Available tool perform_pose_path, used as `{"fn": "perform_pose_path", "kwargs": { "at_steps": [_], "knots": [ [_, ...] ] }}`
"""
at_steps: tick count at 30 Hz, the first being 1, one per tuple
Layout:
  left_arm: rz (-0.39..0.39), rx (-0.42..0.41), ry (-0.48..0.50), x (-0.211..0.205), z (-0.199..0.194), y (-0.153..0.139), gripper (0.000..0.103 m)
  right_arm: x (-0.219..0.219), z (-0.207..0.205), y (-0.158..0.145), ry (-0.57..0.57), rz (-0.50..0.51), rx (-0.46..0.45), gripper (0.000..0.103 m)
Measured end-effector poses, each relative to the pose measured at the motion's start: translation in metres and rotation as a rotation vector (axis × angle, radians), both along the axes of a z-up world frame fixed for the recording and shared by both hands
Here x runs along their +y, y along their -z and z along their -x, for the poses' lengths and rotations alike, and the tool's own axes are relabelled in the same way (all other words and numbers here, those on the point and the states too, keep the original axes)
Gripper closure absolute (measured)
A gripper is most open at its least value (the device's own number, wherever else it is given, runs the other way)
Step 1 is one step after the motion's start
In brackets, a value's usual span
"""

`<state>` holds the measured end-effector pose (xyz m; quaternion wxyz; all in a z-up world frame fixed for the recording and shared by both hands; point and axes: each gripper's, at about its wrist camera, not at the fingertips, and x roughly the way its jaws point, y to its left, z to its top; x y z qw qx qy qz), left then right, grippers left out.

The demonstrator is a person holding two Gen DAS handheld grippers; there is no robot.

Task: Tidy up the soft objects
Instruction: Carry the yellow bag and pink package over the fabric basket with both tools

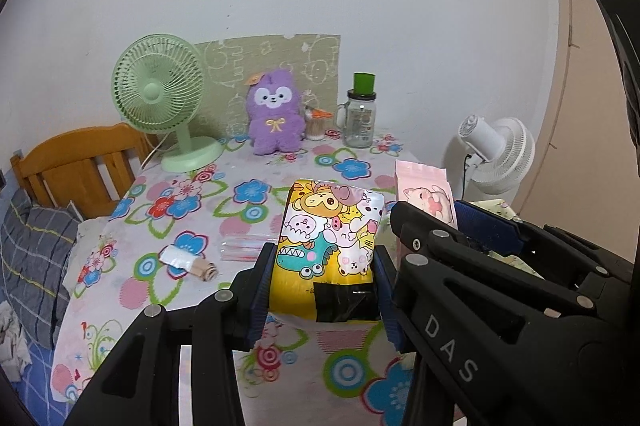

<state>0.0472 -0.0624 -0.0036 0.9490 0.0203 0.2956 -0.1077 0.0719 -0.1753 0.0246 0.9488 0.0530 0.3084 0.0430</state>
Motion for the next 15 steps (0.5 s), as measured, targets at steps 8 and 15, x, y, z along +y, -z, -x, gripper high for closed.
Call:
{"fn": "perform_pose_path", "kwargs": {
  "at_steps": [8, 15],
  "knots": [
    [-0.003, -0.004, 0.042, -0.036, -0.001, 0.002, 0.055, -0.039, 0.003, 0.001, 0.040, 0.001, -0.007, 0.060],
    [-0.008, 0.007, 0.084, -0.064, -0.007, 0.009, 0.055, -0.067, 0.000, 0.008, 0.077, 0.003, 0.003, 0.060]
  ]
}}
